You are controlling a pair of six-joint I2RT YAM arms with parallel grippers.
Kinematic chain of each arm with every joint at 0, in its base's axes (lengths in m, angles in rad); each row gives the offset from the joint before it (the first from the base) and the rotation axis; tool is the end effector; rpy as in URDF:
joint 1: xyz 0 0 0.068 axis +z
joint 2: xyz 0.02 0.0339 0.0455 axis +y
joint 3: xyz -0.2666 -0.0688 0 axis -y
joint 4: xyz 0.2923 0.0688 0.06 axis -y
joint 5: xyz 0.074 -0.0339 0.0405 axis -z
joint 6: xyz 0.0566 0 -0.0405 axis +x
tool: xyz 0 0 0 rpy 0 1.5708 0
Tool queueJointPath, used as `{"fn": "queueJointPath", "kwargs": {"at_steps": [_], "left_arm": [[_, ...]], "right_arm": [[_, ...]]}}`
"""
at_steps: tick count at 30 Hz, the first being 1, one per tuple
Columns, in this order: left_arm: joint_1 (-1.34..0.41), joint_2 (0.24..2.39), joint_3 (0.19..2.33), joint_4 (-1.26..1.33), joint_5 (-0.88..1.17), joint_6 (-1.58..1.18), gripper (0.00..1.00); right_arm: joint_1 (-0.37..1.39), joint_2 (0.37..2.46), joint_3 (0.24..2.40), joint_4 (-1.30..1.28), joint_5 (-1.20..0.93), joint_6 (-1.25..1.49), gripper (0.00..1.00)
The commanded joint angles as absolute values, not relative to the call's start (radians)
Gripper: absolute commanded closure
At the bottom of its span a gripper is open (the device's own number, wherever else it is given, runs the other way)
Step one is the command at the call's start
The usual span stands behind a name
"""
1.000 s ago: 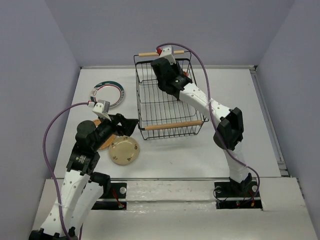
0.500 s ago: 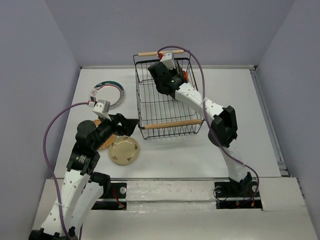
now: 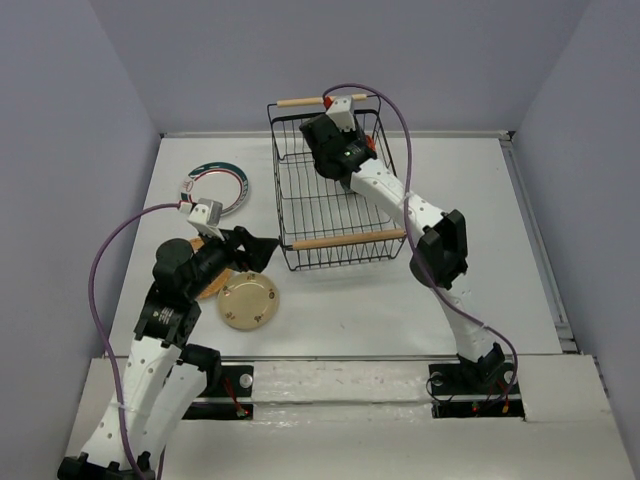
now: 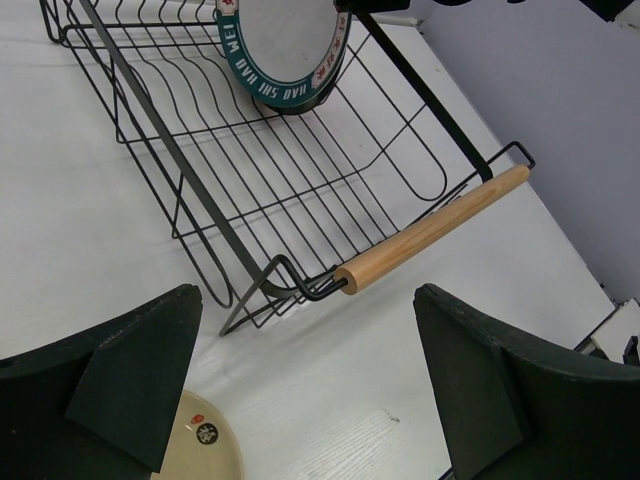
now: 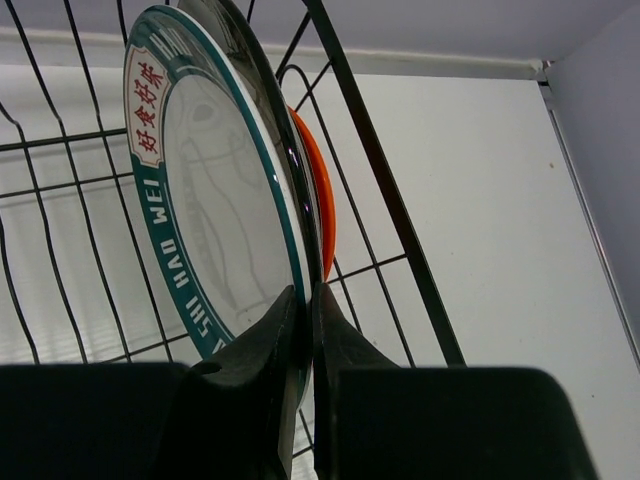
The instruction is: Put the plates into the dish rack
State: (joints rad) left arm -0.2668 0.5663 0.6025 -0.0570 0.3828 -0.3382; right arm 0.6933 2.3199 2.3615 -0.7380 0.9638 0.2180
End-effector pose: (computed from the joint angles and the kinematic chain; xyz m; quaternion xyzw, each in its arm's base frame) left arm 0.1984 -0.0761 0.3244 0.1080 0.7057 -0.3344 0.6153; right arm 0.4702 0.3302 0.3127 0.0017 0.8264 -0.2119 0.5217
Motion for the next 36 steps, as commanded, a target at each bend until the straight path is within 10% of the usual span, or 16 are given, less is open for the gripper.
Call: {"fn": "queueJointPath", "kwargs": {"at_steps": [1,23,36], "left_arm": [[-0.262,0.577,0.641,-0.018,0.405,-0.328,0.02],[-0.281,0.644,0.585,0.06,0.278,-0.547,0.13],[-0.31,0.813,0.604,0.178,0.101,-0.626,0.11]], "right_arm": [[0.678,2.399,2.356,-0.776,0.934,0.27,0.93],[0.729,2.005,1.968,-0.464,0.96,0.106,0.93],[0.738,2.256,2.25,-0.296,1.055,-0.112,0.93]]}}
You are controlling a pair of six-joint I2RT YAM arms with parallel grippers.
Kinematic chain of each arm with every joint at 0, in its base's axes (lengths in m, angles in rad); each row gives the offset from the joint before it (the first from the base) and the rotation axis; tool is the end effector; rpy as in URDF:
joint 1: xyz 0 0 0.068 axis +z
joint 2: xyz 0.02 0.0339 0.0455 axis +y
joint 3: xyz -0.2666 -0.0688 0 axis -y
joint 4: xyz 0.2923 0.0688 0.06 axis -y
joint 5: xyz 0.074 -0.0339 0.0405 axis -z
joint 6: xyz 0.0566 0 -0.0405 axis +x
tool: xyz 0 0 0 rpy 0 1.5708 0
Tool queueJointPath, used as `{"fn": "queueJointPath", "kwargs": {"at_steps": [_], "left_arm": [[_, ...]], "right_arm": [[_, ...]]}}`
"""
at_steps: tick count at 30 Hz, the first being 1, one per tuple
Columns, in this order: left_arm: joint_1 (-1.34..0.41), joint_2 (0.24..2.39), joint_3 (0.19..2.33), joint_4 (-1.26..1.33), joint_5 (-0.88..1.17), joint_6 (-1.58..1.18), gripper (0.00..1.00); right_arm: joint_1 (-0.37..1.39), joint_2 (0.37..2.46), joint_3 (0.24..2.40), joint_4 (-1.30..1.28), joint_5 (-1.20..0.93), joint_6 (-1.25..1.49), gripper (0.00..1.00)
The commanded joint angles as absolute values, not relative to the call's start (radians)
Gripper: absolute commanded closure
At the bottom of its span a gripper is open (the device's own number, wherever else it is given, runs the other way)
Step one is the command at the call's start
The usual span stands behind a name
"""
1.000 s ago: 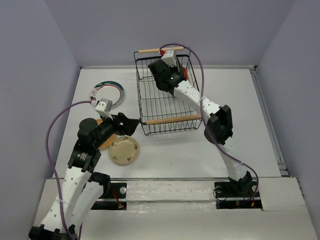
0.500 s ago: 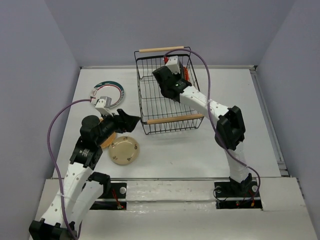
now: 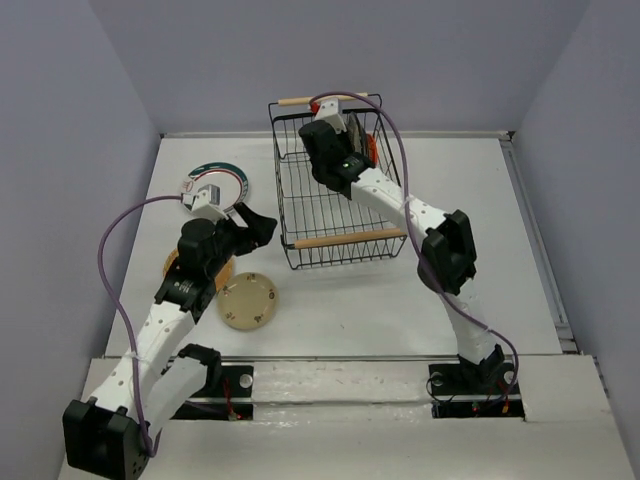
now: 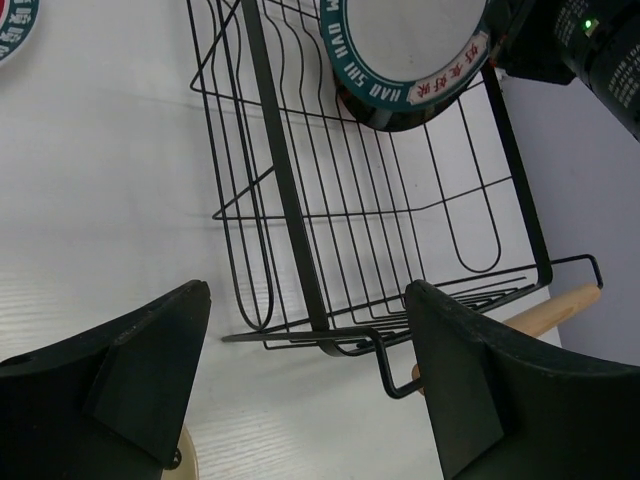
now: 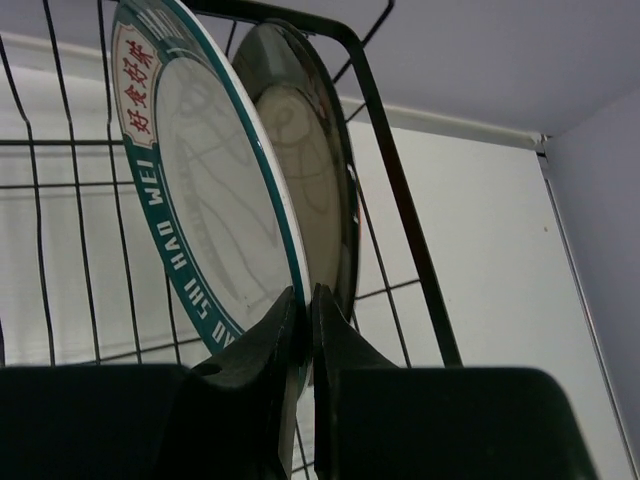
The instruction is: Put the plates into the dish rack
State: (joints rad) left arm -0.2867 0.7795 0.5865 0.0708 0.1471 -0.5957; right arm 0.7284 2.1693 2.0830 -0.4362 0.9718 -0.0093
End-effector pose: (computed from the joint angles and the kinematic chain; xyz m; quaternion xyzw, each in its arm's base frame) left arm 0.2449 -0.0809 0.2879 -0.0668 0.7455 -0.3320 0.5740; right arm 0.4478 0.3368 0.3155 -0.0580 0.7983 -0.2227 0.5565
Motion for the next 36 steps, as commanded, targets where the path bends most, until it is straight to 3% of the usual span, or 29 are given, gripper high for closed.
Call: {"fn": "queueJointPath", "kwargs": {"at_steps": [1,7,13,17,20,25,32,36], "left_arm": [[-0.314,0.821,0.607,0.182,0.1,-0.624,0.11],[-0.35,0.925,0.633,0.19,0.107,-0.598,0.12],[-0.426,1.047,0.66,0.215,0.086,-0.587,0.17],[-0.469,1.066,0.654,0.252,0.078,-0.6,0.35],[-0.503,1.049,0.628,0.264,0.071,-0.617,0.64],[-0.538,0.973,0.575,0.242,0.063,-0.637,0.92],[-0.578,0.868,0.548,0.202,0.072,-0.681,0.94],[-0.718,0.854,0.542,0.219,0.026,-0.738,0.94]], "right_arm": [[0.738,2.256,2.276,-0.296,1.06,-0.123,0.93],[0.738,2.306,2.318,-0.284,1.081,-0.144,0.93],[0.718,2.226,2.155,-0.276,1.074,-0.066,0.93],[0.718,2.184,2.099,-0.267,1.068,-0.046,0.93],[0.709,2.16,2.059,-0.261,1.055,-0.035,0.93],[0.69,2.114,1.97,-0.259,1.051,-0.003,0.93],[0.681,2.048,1.911,-0.233,1.061,0.011,0.93],[0.681,2.042,1.895,-0.232,1.013,0.011,0.93]]}}
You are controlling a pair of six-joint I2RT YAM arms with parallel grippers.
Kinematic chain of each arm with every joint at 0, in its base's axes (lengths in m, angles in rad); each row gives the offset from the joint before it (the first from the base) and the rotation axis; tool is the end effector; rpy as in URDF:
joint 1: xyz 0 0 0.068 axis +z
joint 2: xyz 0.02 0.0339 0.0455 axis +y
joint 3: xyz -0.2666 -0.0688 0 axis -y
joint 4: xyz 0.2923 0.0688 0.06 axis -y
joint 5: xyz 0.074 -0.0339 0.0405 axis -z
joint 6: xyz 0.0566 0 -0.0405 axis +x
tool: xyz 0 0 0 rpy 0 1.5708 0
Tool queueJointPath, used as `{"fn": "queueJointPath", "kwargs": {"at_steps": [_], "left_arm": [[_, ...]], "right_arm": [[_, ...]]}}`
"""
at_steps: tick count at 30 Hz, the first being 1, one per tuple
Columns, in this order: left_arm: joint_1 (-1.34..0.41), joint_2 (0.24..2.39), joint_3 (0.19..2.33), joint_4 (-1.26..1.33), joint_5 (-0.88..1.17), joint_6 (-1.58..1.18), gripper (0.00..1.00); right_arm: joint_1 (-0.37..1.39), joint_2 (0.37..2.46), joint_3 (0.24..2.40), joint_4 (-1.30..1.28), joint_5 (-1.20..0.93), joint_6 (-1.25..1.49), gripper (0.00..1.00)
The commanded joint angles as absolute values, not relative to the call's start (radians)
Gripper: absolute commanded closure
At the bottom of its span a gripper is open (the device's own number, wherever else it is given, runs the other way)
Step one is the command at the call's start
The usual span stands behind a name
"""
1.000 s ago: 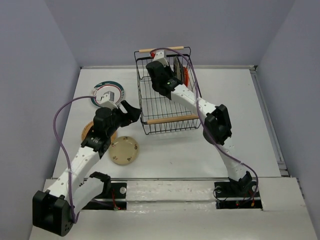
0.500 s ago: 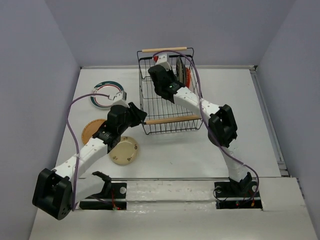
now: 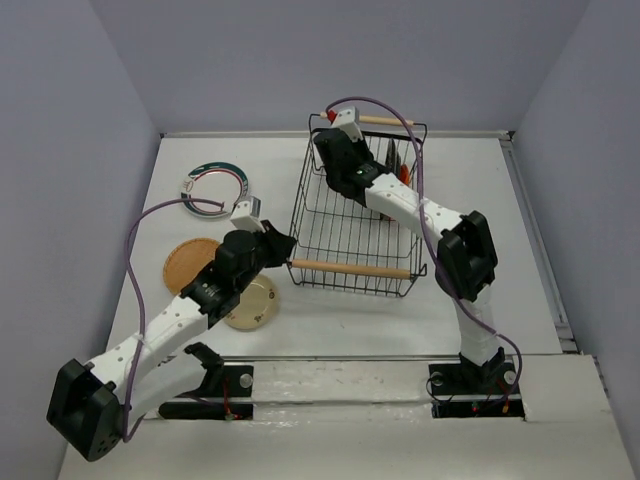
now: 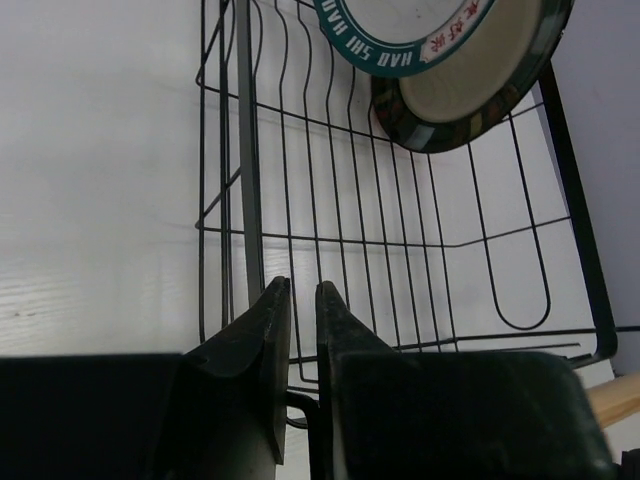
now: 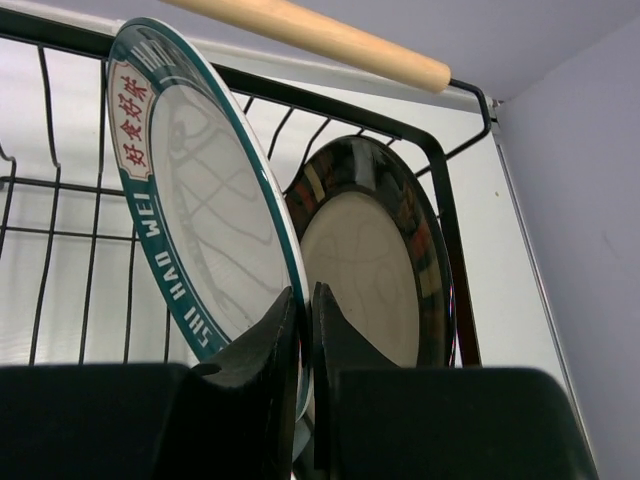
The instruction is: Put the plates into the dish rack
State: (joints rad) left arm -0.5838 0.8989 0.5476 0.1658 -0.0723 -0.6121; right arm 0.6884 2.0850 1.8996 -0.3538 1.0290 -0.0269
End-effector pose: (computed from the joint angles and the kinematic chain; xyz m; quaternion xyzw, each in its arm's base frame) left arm 0.2337 -0.1495 0.2538 -0.0340 0.7687 -0.3363 0.5431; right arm 0.4463 0.3044 0.2977 -0.0377 0.7943 -0.2654 0.5451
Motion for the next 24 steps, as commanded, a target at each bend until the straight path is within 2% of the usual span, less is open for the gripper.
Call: {"fn": "queueJointPath", "kwargs": {"at_steps": [1,5,11,14,15,17,18,24], "left_arm": [[-0.745,0.851,0.528,0.233,-0.03,-0.752,0.94],[-0.848,0.818,0.45,0.307,-0.144,-0.882,0.92],[-0.991,0.831,0.433,0.376,-0.291,-0.934,0.68],[-1.044,0.877,0.463,0.399,-0.33,-0.928,0.59],[-1.057,0.903,0.471,0.411,-0.336,-0.919,0.52],[-1.08,0.928,0.495,0.414,-0.357,-0.907,0.47],[-1.084,0.946,0.508,0.416,-0.368,-0.897,0.41],[-1.085,0.913,0.538,0.37,-0.434,-0.847,0.32]], "right_arm": [[0.681,2.043,1.888,-0.23,0.997,0.011,0.93],[0.681,2.049,1.875,-0.245,0.928,0.043,0.93],[0.681,2.046,1.867,-0.209,0.747,0.04,0.93],[0.681,2.039,1.87,-0.19,0.678,0.014,0.93],[0.681,2.039,1.878,-0.189,0.648,0.011,0.93],[0.681,2.039,1.882,-0.189,0.625,-0.03,0.93],[0.681,2.033,1.882,-0.187,0.627,-0.032,0.93],[0.681,2.002,1.874,-0.183,0.712,-0.044,0.93]]}}
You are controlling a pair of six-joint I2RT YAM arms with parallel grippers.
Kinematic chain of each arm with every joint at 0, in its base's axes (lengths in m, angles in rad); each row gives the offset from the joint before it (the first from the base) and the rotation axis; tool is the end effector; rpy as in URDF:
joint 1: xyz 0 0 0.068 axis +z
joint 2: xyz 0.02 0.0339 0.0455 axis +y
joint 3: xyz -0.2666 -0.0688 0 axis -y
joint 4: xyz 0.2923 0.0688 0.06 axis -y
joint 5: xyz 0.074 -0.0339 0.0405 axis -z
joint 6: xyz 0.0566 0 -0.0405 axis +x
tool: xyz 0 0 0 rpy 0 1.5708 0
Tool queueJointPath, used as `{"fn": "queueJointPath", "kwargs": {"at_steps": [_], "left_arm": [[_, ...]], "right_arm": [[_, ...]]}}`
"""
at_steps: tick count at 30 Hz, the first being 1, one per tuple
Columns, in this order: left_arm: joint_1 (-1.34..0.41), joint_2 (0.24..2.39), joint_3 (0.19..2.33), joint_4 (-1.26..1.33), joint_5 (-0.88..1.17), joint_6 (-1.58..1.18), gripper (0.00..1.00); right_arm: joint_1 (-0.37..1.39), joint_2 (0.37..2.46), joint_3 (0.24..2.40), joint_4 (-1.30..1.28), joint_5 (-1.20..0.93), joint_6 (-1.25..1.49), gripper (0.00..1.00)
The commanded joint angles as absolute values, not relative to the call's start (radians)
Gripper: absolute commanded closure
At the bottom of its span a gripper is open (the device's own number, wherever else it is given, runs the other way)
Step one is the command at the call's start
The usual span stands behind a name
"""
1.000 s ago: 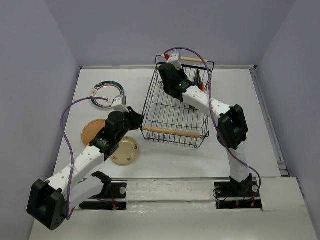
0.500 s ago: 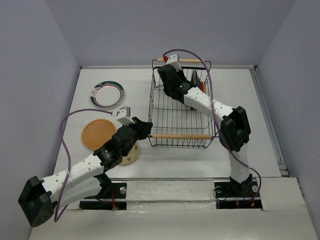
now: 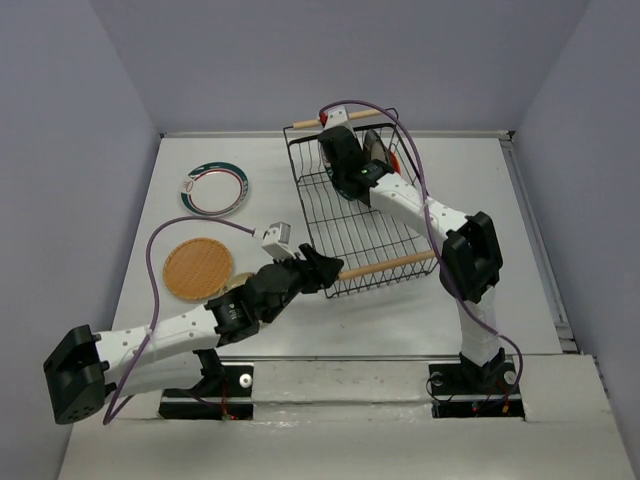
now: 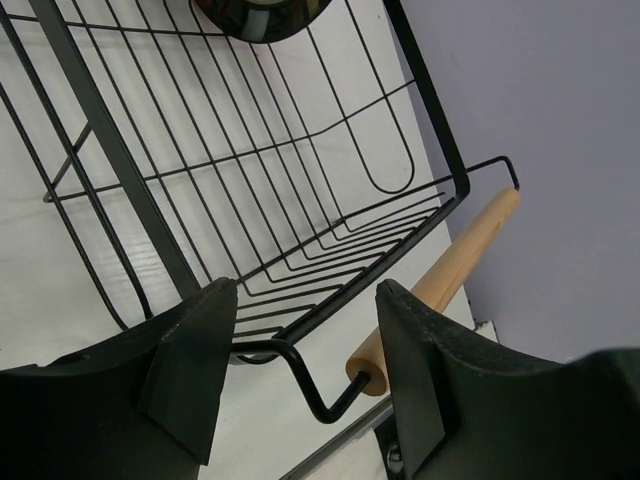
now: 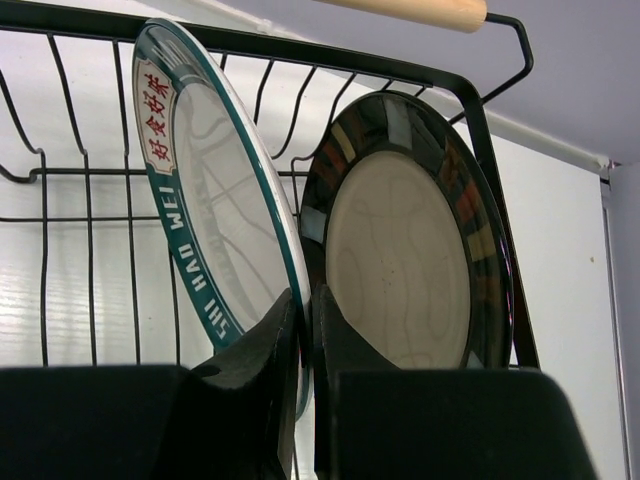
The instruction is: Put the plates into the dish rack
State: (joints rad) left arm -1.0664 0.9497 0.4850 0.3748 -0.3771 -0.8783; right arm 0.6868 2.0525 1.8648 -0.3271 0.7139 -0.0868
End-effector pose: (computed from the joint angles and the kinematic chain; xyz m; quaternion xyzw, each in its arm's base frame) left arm 0.1532 -0.2343 0.2416 -0.0578 0.7338 -0.4696 0.4876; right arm 0.4438 0.3160 0.2967 -0.1423 0.8160 -0.1489 0.5402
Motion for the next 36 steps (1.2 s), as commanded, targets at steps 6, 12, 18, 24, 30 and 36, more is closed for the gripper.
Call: {"fn": "queueJointPath", "kwargs": {"at_steps": [6,12,18,24,30,36], "left_arm": [[-1.085,0.789,0.578,0.221,-0.525,-0.79,0.09],[-1.083,0.709,0.658,0.069,-0.581,-0.704,0.01],[-1.083,0.684,0.753,-0.047,-0.587,-0.609,0.01],[-1.072,0.683,0.831,-0.176,-0.65,-0.473,0.01],[-1.037,0.66,0.831,-0.206,-0.699,-0.38,0.01],[-1.035,0.644,0.845,-0.238,-0.695,-0.353,0.01]], "right_arm": [[0.681,1.934,1.875,-0.187,0.811,-0.067,0.93],[0.681,1.864,1.812,-0.186,0.856,-0.052,0.93],[0.672,1.87,1.75,-0.186,0.936,-0.037,0.93],[0.65,1.896,1.709,-0.186,0.96,-0.015,0.93],[0.632,1.934,1.712,-0.161,0.959,-0.043,0.93],[0.632,1.953,1.701,-0.15,0.937,-0.034,0.93]]}}
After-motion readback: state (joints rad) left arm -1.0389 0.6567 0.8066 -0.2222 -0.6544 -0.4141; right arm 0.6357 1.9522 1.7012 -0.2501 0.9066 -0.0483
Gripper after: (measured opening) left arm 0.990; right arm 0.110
